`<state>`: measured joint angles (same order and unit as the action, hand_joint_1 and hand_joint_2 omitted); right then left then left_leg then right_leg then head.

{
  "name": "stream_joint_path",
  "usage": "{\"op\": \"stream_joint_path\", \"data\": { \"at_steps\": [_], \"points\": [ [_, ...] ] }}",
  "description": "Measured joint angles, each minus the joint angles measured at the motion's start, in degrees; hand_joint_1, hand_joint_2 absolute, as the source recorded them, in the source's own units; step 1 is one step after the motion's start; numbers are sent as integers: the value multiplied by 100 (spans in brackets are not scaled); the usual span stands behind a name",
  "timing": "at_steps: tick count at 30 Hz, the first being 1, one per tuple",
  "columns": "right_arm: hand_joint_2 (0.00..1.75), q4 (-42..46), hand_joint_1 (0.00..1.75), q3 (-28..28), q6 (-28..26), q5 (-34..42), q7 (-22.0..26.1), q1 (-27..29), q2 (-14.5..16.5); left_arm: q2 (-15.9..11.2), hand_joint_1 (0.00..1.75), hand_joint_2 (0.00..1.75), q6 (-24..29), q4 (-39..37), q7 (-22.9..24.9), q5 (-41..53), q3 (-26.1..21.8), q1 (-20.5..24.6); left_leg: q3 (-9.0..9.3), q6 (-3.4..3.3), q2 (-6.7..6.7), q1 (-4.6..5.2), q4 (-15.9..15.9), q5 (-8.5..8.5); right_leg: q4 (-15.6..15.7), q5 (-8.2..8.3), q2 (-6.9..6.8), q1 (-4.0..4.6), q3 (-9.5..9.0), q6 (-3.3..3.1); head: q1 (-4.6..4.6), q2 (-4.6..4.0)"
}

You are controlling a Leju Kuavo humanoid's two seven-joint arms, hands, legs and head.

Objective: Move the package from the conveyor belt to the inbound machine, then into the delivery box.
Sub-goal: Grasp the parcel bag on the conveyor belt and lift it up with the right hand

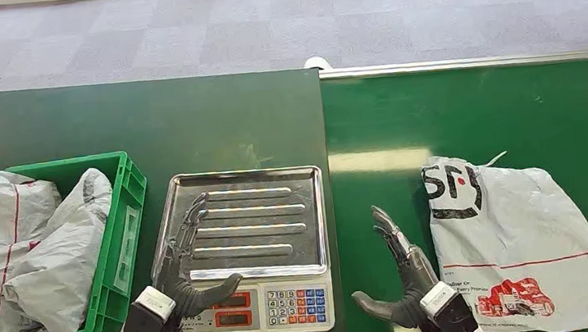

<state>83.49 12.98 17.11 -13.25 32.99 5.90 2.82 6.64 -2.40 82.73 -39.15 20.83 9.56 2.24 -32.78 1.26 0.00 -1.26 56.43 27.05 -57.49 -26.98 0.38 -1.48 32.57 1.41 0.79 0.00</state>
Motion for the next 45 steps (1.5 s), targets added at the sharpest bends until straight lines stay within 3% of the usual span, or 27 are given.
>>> {"op": "stream_joint_path", "data": {
  "at_steps": [14, 45],
  "points": [
    [175, 0, 0, -145, -379, -42, 58, -22, -73, 2, 0, 175, -27, 0, 0, 0, -8, 0, 0, 0, 0, 0, 0, 0, 0, 0, 0, 0, 0, 0, -1, 0],
    [175, 0, 0, -291, -385, -42, 53, -23, -146, 2, 0, 175, -20, 0, 0, 0, -22, -1, 0, 0, 0, 0, 0, 0, 0, 0, 0, 0, 0, 0, 0, 0]
  ]
}}
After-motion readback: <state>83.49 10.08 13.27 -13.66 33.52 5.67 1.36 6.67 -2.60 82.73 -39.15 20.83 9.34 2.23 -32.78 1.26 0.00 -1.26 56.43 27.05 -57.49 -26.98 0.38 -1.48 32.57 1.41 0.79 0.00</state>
